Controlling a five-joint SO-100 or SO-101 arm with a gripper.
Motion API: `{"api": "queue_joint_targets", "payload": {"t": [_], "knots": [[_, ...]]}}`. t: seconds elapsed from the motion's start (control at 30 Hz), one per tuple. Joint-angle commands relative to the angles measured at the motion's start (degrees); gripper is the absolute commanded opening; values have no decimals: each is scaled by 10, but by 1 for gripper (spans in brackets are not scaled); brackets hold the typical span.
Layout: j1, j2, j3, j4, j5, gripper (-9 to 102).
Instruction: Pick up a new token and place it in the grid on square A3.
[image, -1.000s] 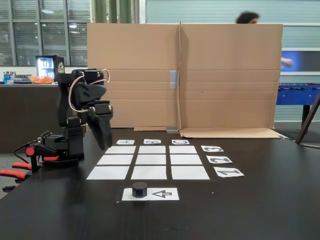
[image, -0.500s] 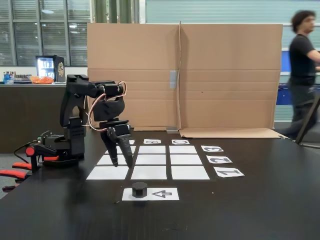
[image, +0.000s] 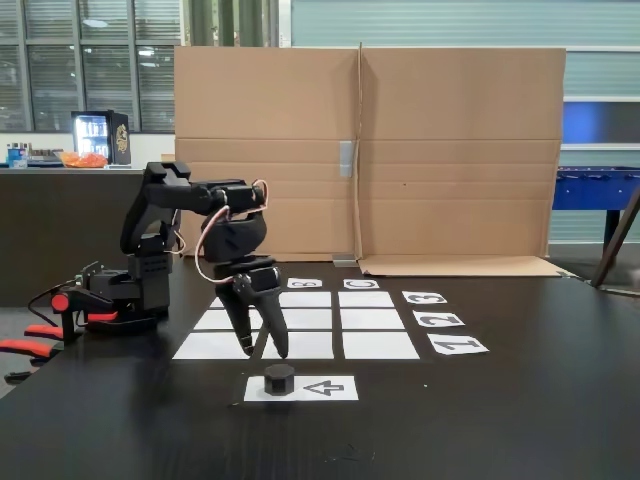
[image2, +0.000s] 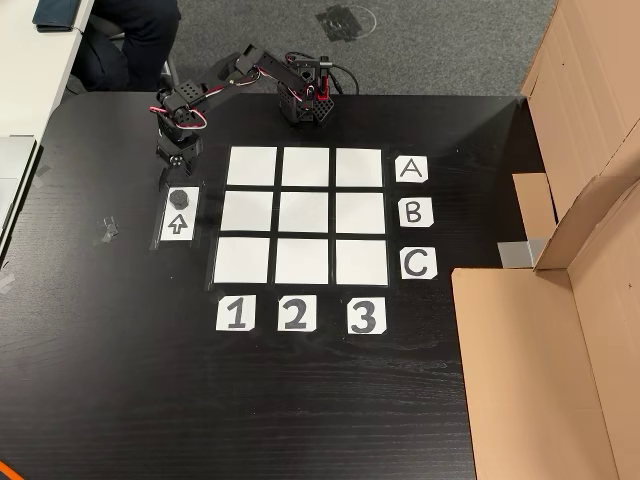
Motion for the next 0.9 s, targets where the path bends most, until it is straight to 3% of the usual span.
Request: {"api": "queue_joint_targets", "payload": {"t": [0.0, 0.87], "knots": [[-12, -10, -35, 1, -7, 33], [-47, -102, -116, -8, 4, 33]]}}
